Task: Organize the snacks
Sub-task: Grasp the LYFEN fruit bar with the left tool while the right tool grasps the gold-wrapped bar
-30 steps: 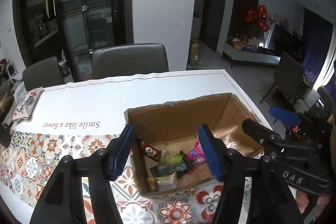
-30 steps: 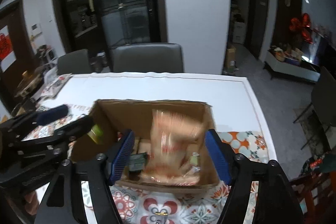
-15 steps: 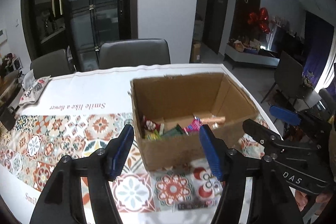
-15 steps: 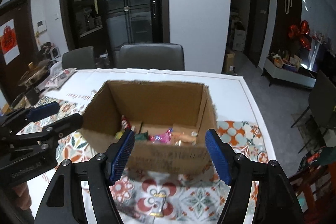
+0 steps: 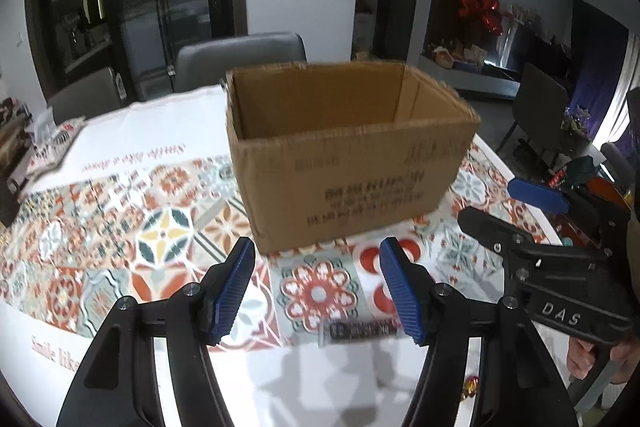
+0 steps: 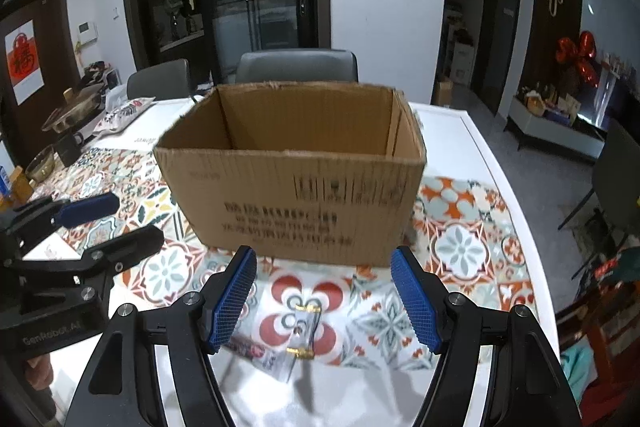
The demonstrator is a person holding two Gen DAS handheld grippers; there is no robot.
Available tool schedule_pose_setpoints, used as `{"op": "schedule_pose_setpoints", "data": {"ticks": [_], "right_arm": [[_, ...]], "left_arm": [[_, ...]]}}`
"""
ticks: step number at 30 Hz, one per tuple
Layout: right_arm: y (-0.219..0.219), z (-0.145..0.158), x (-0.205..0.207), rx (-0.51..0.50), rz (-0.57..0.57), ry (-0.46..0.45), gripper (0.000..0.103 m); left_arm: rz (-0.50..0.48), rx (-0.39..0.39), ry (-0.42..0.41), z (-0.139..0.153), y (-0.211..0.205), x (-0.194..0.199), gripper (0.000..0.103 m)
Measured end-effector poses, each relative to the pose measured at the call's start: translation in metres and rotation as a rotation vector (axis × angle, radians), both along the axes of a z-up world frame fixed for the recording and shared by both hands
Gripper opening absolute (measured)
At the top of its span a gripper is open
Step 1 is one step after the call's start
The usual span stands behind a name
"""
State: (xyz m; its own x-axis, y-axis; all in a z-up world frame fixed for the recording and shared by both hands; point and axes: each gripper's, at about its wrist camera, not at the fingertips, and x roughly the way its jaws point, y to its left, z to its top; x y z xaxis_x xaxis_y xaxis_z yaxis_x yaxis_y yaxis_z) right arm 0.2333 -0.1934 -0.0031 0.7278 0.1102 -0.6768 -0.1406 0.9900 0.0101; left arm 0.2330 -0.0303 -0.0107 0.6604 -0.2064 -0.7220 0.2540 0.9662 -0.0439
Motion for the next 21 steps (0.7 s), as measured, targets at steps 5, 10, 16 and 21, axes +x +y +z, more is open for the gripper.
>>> {"op": "schedule_pose_setpoints", "data": {"ticks": [5, 10, 16, 21], "right_arm": [[-0.002, -0.017, -0.003, -0.011, 0.003, 0.036, 0.071], [-0.002, -0.034, -0.006, -0.009, 0.001, 0.071, 0.070], [0.001, -0.053, -0.012, -0.005, -0.002, 0.118, 0.070], [0.007, -0.068, -0.017, -0.023, 0.007, 0.152, 0.070]], "left_arm": [[-0.050, 0.015, 0.030, -0.021, -0.005, -0.004, 0.064], [-0.122, 0.063, 0.032, -0.038, -0.014, -0.010, 0.064], [-0.252, 0.115, 0.047, -0.056, -0.025, -0.014, 0.064], [-0.360, 0.188, 0.071, -0.071, -0.036, -0.015, 0.064]]}}
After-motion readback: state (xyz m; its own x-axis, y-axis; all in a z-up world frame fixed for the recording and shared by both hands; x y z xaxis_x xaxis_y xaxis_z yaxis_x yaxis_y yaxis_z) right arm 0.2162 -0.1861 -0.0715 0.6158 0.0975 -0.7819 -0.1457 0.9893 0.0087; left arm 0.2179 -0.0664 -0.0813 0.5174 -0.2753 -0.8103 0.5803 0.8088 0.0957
